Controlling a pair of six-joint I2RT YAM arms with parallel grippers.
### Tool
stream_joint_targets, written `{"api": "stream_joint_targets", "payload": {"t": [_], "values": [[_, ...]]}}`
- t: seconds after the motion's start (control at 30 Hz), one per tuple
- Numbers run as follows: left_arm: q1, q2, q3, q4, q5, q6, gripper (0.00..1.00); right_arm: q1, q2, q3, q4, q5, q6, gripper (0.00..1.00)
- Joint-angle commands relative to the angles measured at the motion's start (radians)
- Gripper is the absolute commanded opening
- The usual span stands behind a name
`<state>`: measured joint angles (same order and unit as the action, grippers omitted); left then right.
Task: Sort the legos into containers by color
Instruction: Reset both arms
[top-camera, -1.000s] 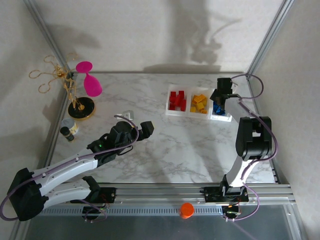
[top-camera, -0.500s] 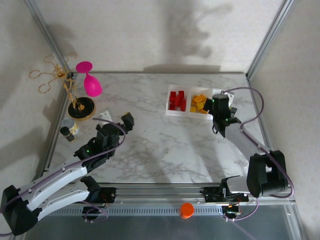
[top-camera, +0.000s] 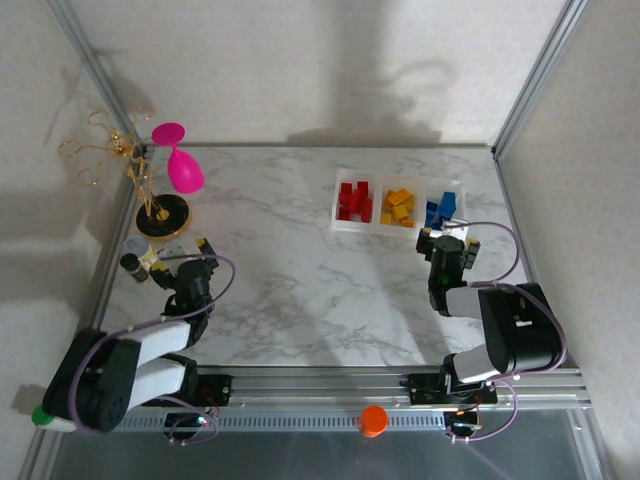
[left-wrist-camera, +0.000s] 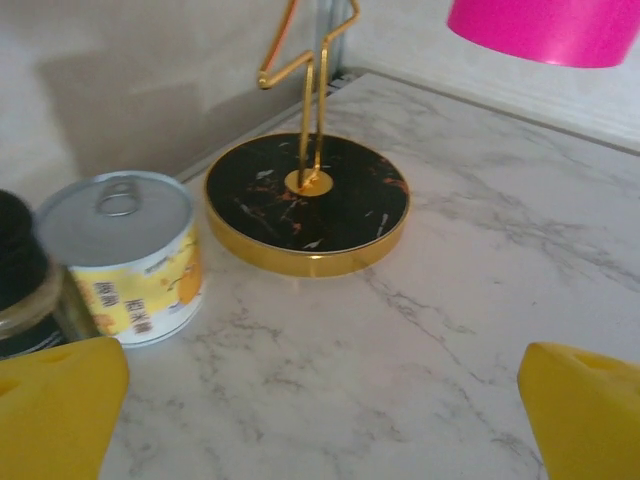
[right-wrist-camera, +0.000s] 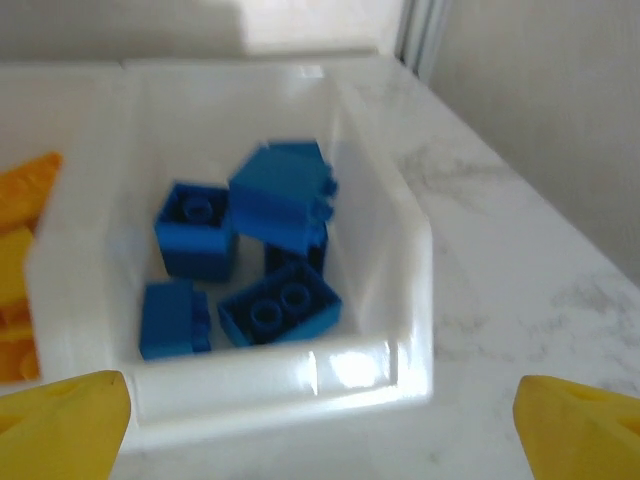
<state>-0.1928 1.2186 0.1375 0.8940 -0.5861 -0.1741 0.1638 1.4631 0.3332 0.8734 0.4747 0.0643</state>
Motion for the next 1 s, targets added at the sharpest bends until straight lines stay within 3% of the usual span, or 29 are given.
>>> {"api": "stream_joint_targets", "payload": {"t": [0.0, 0.07, 0.2, 0.27, 0.33, 0.97], "values": [[0.042, 0.105, 0.003, 0.359, 0.143, 0.078, 1.00, -0.057, 0.038, -0.013, 0.233, -0.117, -0.040, 0.99], [0.056, 0.172, 0.031, 0.394, 0.207, 0.106, 1.00, -0.096, 0.043, -0.027, 0.251, -0.182, -0.014, 0.99], [0.063, 0.331, 0.009, 0.574, 0.315, 0.144, 1.00, -0.102, 0.095, -0.186, 0.580, -0.297, -0.065, 0.99], [0.059, 0.317, 0.043, 0.478, 0.304, 0.136, 1.00, -0.105, 0.087, -0.132, 0.449, -0.285, -0.050, 0.99], [0.104, 0.322, 0.077, 0.420, 0.326, 0.087, 1.00, -0.147, 0.079, -0.118, 0.413, -0.349, -0.021, 0.99], [0.104, 0.321, 0.077, 0.421, 0.322, 0.089, 0.99, -0.135, 0.082, -0.119, 0.422, -0.334, -0.029, 0.99]]}}
